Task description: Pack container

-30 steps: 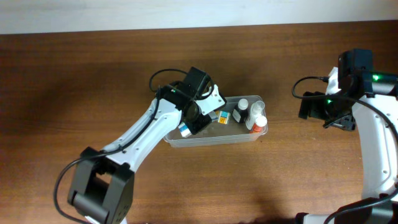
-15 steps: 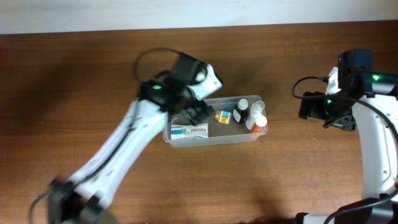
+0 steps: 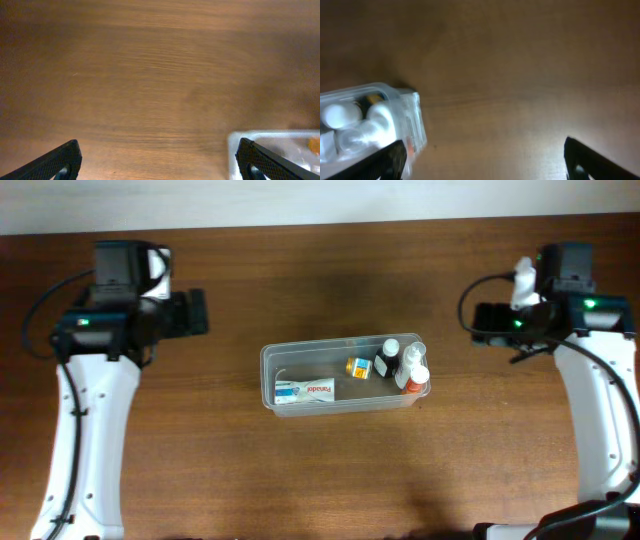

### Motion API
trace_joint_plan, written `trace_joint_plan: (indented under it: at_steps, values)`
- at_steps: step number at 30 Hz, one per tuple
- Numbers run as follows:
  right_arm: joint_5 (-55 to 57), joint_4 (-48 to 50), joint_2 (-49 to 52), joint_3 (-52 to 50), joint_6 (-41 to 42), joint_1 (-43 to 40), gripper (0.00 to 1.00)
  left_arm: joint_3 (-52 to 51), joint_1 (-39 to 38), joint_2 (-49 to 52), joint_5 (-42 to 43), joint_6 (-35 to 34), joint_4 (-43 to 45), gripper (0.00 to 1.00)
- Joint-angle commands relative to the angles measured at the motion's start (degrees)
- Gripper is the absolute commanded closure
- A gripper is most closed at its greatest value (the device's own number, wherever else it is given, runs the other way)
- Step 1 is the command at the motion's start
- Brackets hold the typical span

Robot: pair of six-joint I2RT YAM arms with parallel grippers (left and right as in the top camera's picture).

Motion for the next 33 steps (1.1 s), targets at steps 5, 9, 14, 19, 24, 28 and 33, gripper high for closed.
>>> trace_joint_plan:
  at_steps: [5,9,14,19,24,28,33]
  values:
    - [-0.13,7.15,0.24,0.24,-3.82,4.35,0.02,-0.17,5.73,0.24,-0.24,-4.22,-1.11,0.01]
    - [-0.15,6.88,0.24,0.24,-3.82,4.31,0.02,-0.17,5.79,0.24,-0.46,-3.72,-0.57,0.01]
    - [0.11,2.95,-0.28,0.24,-3.80,4.24,0.02,-0.17,5.84,0.22,1.77,0.63,-4.26,0.01]
    - [3.37,-3.17,-3.37,0.24,-0.79,4.24,0.02,-0.94,5.68,-0.83,2.97,2.25,-8.41,0.00]
    - [8.94,-7.89,-10.40,-0.28,2.67,4.26,0.02,-7.48,2.21,-8.94,3.85,4.57,-6.34,0.01]
    - [8.92,-10.64,-17.99,-1.46,3.61,4.26,0.02,-15.98,-1.14,-18.43,2.29,5.05,-3.48,0.01]
    - [8.09,-10.91,-29.73,-7.54,8.44,4.26,0.02,-27.71,-2.80,-32.70,2.19,4.13,-2.14,0.01]
